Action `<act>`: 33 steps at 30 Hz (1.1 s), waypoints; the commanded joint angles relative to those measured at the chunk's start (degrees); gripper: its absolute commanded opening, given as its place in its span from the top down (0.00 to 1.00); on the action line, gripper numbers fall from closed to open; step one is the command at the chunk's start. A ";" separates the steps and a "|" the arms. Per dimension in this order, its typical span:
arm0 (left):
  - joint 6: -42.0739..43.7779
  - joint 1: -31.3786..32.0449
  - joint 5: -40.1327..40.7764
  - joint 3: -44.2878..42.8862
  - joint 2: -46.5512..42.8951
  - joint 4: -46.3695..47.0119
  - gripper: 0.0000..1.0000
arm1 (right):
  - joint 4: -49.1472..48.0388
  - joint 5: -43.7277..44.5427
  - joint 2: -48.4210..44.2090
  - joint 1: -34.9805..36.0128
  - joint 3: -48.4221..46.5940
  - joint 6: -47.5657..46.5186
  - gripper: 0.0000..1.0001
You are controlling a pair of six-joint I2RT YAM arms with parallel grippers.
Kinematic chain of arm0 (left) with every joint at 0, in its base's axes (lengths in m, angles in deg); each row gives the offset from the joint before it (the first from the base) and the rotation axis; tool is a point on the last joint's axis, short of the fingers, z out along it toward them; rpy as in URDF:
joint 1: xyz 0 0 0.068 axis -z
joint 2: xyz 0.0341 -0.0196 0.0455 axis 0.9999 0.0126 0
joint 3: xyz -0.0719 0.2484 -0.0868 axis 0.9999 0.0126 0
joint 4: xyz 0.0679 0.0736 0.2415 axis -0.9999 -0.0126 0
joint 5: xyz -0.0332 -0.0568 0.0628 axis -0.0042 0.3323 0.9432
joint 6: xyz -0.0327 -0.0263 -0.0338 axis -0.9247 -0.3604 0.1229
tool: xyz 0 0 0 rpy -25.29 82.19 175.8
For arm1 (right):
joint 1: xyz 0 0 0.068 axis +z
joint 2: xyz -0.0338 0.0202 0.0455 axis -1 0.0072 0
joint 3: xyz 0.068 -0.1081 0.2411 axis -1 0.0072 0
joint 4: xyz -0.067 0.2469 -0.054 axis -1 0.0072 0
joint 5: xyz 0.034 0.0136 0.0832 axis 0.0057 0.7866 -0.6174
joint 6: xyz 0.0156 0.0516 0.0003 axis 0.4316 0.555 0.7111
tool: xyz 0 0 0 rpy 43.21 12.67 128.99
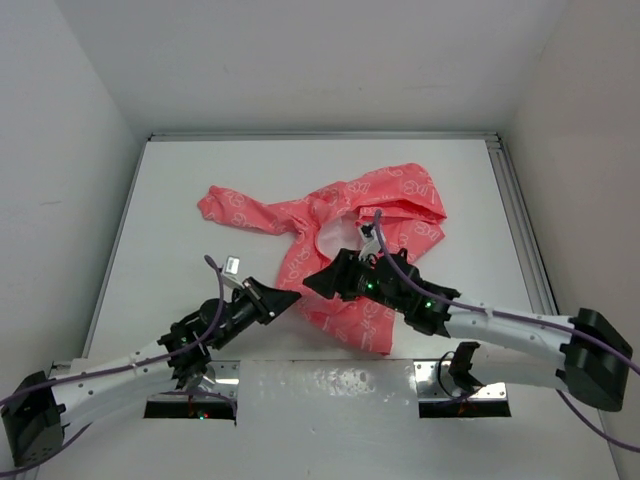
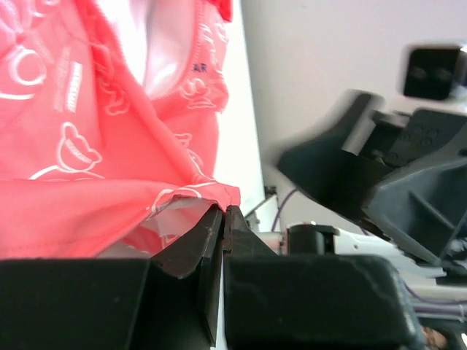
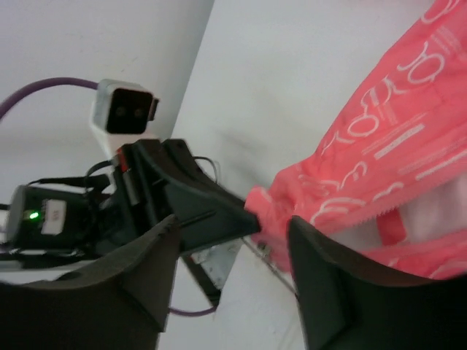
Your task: Zip up the jacket
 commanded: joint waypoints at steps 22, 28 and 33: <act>-4.17 0.52 2.25 -0.27 -4.15 -16.25 1.00 | -4.62 3.03 6.12 13.19 4.25 -1.57 0.66; -4.43 0.52 1.45 1.05 -4.24 -14.93 1.00 | -9.73 4.60 9.03 13.19 6.45 2.57 0.65; -3.82 0.52 1.01 0.53 -3.97 -14.49 1.00 | -11.57 4.08 12.01 13.19 5.66 3.36 0.63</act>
